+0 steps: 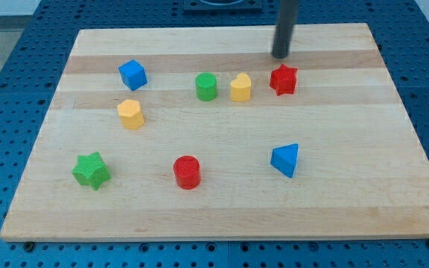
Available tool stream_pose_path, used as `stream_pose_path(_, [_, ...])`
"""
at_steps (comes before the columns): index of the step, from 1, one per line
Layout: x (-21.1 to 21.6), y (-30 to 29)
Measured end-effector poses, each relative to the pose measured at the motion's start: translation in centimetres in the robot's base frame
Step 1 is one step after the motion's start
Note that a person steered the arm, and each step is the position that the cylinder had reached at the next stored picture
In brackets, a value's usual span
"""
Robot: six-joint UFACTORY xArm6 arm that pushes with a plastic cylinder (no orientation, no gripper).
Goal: Push the blue cube towards the yellow hexagon
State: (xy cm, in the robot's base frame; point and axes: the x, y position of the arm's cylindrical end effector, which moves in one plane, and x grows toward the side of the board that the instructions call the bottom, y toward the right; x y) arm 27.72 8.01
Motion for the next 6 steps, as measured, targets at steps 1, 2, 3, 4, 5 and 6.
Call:
stream_pose_path(1, [0.0, -6.4])
stream_pose_path(2, [-0.2, -13.6])
stream_pose_path(3, [-0.9, -21.2])
stream_pose_path(4, [0.4, -28.7])
stream_pose_path(5, [2.9, -30.6])
stream_pose_path(6, [5.0, -28.2])
